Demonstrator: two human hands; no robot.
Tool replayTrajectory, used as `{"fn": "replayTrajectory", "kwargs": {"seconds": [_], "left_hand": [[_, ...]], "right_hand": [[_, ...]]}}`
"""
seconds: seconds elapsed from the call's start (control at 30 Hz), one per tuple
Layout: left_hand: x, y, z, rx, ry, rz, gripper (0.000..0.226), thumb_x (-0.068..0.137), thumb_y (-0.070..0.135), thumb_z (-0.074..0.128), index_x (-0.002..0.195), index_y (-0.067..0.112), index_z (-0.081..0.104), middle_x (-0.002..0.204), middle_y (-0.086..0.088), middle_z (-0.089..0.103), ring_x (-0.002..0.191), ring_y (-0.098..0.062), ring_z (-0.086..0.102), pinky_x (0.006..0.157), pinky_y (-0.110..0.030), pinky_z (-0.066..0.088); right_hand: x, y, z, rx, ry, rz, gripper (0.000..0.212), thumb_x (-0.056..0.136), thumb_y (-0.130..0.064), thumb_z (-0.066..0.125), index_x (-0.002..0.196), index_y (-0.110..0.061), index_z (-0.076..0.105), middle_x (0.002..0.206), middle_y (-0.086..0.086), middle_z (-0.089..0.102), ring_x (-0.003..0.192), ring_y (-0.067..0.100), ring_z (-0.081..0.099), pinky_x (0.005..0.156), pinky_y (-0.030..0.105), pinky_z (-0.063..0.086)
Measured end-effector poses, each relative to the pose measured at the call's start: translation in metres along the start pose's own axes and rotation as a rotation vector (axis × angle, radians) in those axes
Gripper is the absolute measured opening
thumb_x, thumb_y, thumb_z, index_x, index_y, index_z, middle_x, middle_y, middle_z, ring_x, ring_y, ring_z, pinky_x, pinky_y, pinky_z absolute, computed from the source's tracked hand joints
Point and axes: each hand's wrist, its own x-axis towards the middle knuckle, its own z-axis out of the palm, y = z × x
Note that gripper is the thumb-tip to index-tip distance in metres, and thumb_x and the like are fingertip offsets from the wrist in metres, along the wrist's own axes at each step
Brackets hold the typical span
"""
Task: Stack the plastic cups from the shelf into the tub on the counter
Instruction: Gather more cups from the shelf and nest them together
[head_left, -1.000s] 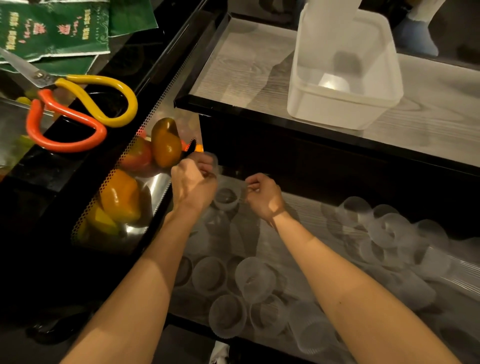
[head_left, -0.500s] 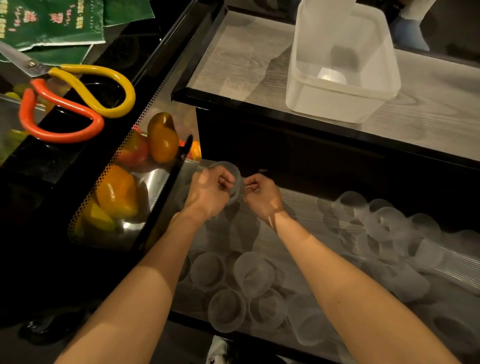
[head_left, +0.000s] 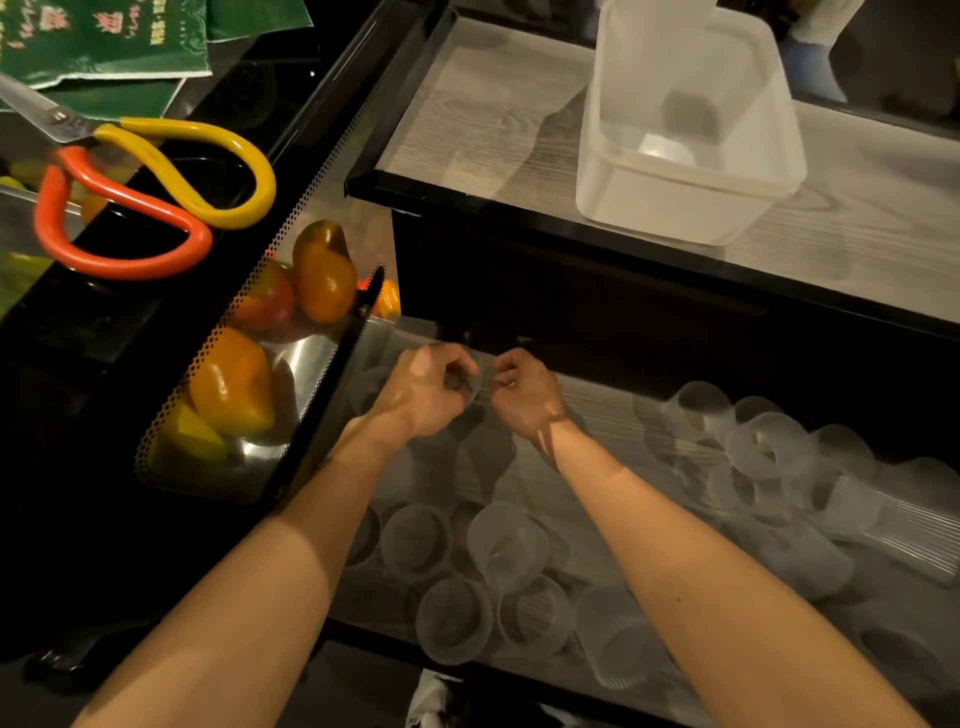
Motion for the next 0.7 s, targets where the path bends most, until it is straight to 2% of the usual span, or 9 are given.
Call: {"fn": "replayTrajectory", "kwargs": {"seconds": [0.07, 0.17, 0.3, 0.4, 0.47, 0.53, 0.57, 0.63, 0.7], "left_hand": [[0.000, 0.001, -0.007, -0.017, 0.040, -0.003, 0.019, 0.092, 0.011, 0.070, 0.108, 0.020, 0.071, 0.104, 0.005, 0.069, 0.096, -0.009, 0.064, 0.076, -0.012, 0.049], [0.001, 0.002, -0.020, -0.029, 0.151, -0.101, 0.019, 0.088, 0.010, 0.069, 0.096, 0.027, 0.070, 0.096, 0.005, 0.070, 0.090, -0.014, 0.068, 0.082, -0.030, 0.060], [-0.009, -0.002, -0.040, 0.093, 0.115, -0.201, 0.015, 0.089, 0.009, 0.063, 0.097, 0.020, 0.071, 0.099, -0.005, 0.071, 0.092, -0.026, 0.068, 0.086, -0.040, 0.059], [-0.026, -0.002, -0.047, 0.256, 0.087, -0.268, 0.013, 0.092, 0.017, 0.064, 0.104, 0.018, 0.070, 0.107, -0.010, 0.069, 0.097, -0.032, 0.066, 0.080, -0.040, 0.055], [-0.038, 0.000, -0.047, 0.378, 0.106, -0.346, 0.020, 0.096, 0.025, 0.062, 0.112, 0.015, 0.070, 0.114, -0.013, 0.067, 0.105, -0.034, 0.065, 0.076, -0.037, 0.049], [-0.050, 0.000, -0.046, 0.503, 0.087, -0.405, 0.028, 0.099, 0.028, 0.060, 0.119, 0.010, 0.068, 0.120, -0.016, 0.066, 0.112, -0.035, 0.064, 0.079, -0.039, 0.048], [-0.055, -0.002, -0.045, 0.544, 0.061, -0.425, 0.029, 0.099, 0.027, 0.060, 0.120, 0.008, 0.067, 0.121, -0.017, 0.065, 0.113, -0.037, 0.064, 0.080, -0.040, 0.048], [-0.064, -0.009, -0.041, 0.558, 0.022, -0.480, 0.030, 0.098, 0.026, 0.060, 0.120, 0.007, 0.066, 0.122, -0.019, 0.065, 0.113, -0.038, 0.064, 0.082, -0.042, 0.051], [-0.074, -0.012, -0.038, 0.504, 0.011, -0.550, 0.029, 0.097, 0.022, 0.061, 0.118, 0.005, 0.068, 0.123, -0.019, 0.065, 0.116, -0.039, 0.063, 0.087, -0.043, 0.054]], "right_hand": [[0.001, -0.001, 0.001, -0.039, 0.014, -0.016, 0.035, 0.093, 0.000, 0.061, 0.124, -0.014, 0.059, 0.084, -0.007, 0.059, 0.078, 0.006, 0.058, 0.068, 0.021, 0.049], [-0.001, -0.007, 0.009, -0.059, 0.059, -0.079, 0.018, 0.091, -0.004, 0.064, 0.101, -0.020, 0.063, 0.084, -0.005, 0.062, 0.080, 0.012, 0.062, 0.070, 0.025, 0.052], [-0.006, -0.018, 0.022, -0.072, -0.013, -0.193, 0.009, 0.089, -0.008, 0.065, 0.086, -0.017, 0.065, 0.079, 0.000, 0.065, 0.077, 0.017, 0.065, 0.070, 0.033, 0.054], [-0.012, -0.025, 0.029, -0.154, -0.285, -0.204, 0.005, 0.092, -0.010, 0.066, 0.096, -0.013, 0.067, 0.081, 0.000, 0.067, 0.078, 0.018, 0.067, 0.073, 0.037, 0.056], [-0.018, -0.027, 0.035, -0.139, -0.419, -0.107, 0.023, 0.097, -0.014, 0.065, 0.120, -0.014, 0.062, 0.091, 0.002, 0.071, 0.077, 0.016, 0.072, 0.079, 0.038, 0.061], [-0.023, -0.027, 0.039, -0.115, -0.456, -0.061, 0.041, 0.099, -0.017, 0.063, 0.139, -0.013, 0.054, 0.097, 0.004, 0.074, 0.077, 0.014, 0.075, 0.088, 0.041, 0.061], [-0.026, -0.027, 0.040, -0.120, -0.465, -0.069, 0.039, 0.100, -0.019, 0.062, 0.138, -0.014, 0.055, 0.098, 0.005, 0.075, 0.077, 0.014, 0.075, 0.086, 0.038, 0.062], [-0.033, -0.028, 0.038, -0.124, -0.486, -0.101, 0.024, 0.101, -0.020, 0.061, 0.124, -0.015, 0.062, 0.098, 0.006, 0.075, 0.079, 0.016, 0.076, 0.074, 0.031, 0.063], [-0.040, -0.027, 0.039, -0.053, -0.514, -0.087, 0.013, 0.099, -0.019, 0.064, 0.111, -0.018, 0.062, 0.099, 0.003, 0.072, 0.085, 0.018, 0.076, 0.076, 0.031, 0.064]]}}
